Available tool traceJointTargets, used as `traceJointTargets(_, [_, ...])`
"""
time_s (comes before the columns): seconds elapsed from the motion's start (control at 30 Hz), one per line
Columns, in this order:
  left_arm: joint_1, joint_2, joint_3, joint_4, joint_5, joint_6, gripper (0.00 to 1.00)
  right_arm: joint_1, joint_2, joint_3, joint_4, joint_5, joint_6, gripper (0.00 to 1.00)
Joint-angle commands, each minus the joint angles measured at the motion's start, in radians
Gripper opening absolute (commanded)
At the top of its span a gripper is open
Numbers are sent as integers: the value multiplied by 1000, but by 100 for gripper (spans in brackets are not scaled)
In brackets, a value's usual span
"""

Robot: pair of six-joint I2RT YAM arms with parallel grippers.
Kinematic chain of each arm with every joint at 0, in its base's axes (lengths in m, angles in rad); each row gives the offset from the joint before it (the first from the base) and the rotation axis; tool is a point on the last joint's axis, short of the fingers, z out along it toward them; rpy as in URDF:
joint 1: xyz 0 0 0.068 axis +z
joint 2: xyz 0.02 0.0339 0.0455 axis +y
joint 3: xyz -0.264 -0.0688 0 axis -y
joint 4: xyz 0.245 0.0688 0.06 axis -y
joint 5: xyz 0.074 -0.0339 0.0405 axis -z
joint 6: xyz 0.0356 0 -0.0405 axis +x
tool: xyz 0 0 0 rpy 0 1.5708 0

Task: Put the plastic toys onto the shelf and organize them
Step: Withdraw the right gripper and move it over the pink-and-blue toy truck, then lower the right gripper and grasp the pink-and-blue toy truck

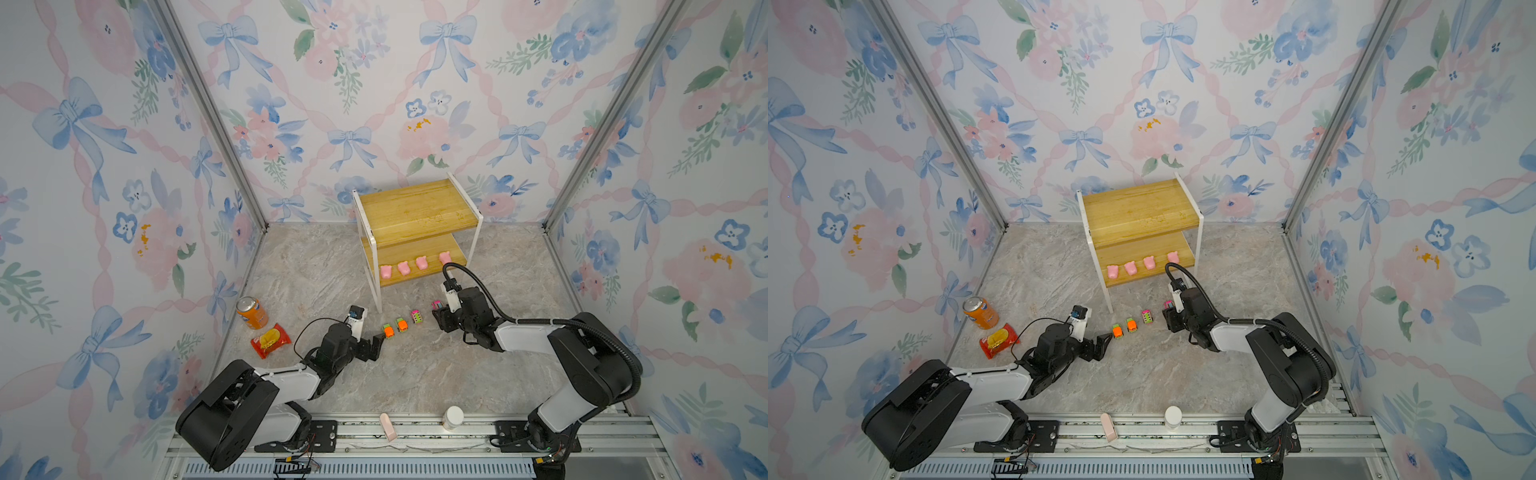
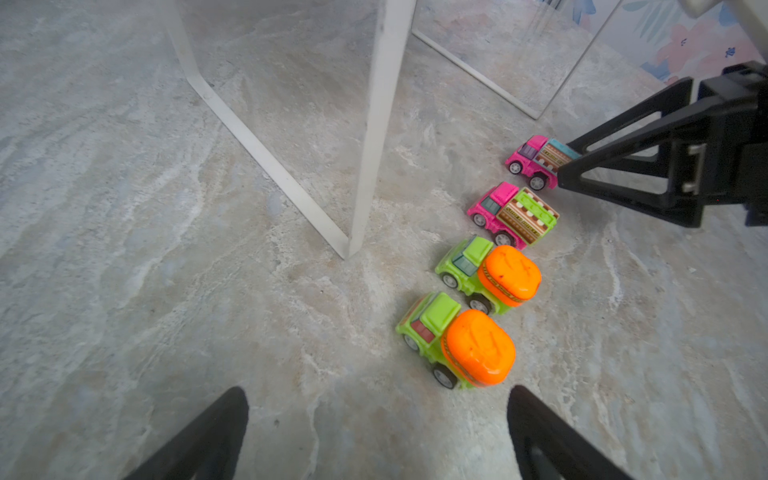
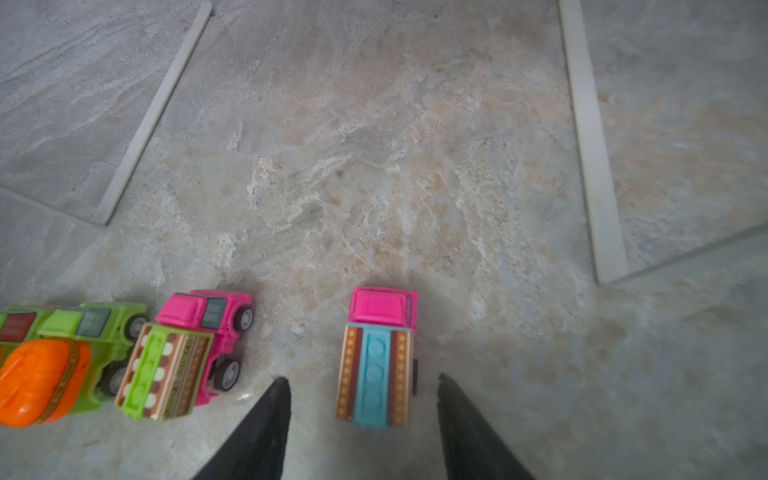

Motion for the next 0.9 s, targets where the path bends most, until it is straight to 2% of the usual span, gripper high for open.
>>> traceJointTargets(0.0, [2, 7, 18, -9, -6, 3, 98, -6, 35, -7, 65, 16, 13, 58])
traceJointTargets(0.53, [2, 12, 18, -10, -9, 1, 98, 10, 114, -54, 200, 56, 19, 52])
traceJointTargets(0.87, [2, 10, 22, -13, -8, 0, 98, 18, 101, -91, 245, 69, 18, 34])
